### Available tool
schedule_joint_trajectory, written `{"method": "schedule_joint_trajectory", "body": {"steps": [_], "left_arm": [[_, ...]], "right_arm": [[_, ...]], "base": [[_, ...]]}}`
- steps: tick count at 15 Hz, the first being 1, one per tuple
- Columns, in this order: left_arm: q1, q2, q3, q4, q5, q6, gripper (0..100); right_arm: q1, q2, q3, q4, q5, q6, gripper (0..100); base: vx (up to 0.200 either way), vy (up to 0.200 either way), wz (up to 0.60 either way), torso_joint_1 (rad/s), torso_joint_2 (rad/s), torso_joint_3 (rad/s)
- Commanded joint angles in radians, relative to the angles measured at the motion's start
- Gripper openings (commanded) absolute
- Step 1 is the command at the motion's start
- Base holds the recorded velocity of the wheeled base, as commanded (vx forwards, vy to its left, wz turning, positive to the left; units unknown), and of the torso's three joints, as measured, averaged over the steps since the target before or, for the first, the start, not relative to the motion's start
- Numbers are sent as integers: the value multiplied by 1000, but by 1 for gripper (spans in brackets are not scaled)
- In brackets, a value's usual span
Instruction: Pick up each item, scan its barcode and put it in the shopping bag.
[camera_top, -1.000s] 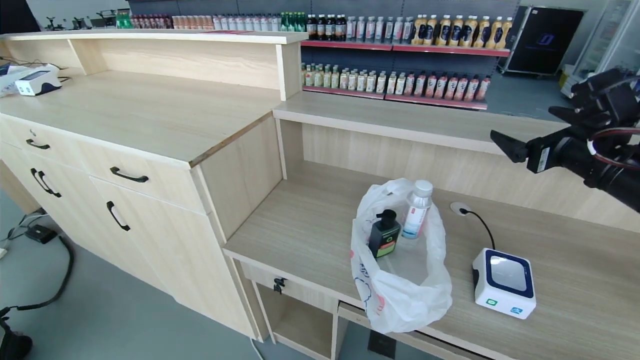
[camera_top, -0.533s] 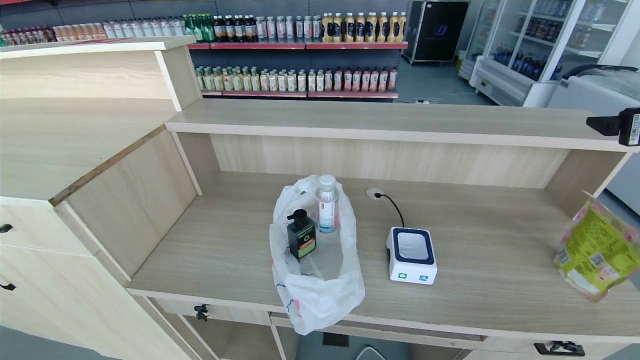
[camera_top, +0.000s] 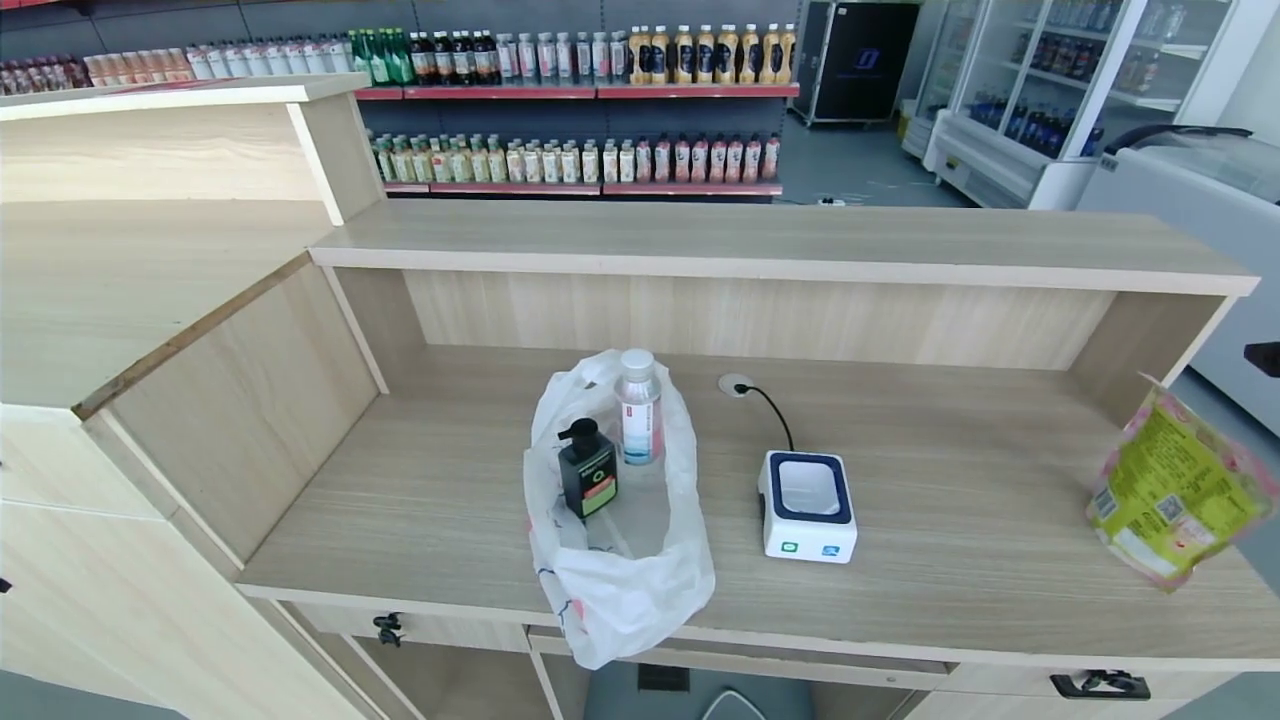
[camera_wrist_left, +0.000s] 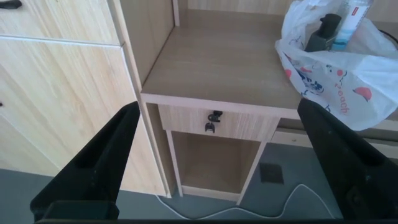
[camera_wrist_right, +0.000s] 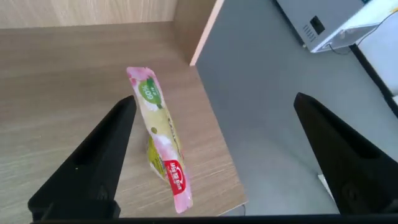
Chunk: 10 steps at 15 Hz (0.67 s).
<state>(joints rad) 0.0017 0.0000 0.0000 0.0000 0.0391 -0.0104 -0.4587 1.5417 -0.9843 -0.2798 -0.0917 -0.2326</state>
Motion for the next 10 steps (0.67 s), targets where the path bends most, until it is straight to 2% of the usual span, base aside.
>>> {"method": "schedule_joint_trajectory", "body": {"steps": [1,6,8,10], "left_arm": [[0,0,0,0,1,0,100],[0,0,0,0,1,0,100],[0,0,0,0,1,0,100],[0,0,0,0,1,0,100]], "right_arm": [[-40,98,-19,2,-2,64,100],[-103,189,-62,1,1,96,100],[-97,219,-39,10,9,154,100],[-78,235,-24,54,52,151,100]], "base": [[0,0,0,0,0,0],[0,0,0,0,0,0],[0,0,0,0,0,0],[0,0,0,0,0,0]]}}
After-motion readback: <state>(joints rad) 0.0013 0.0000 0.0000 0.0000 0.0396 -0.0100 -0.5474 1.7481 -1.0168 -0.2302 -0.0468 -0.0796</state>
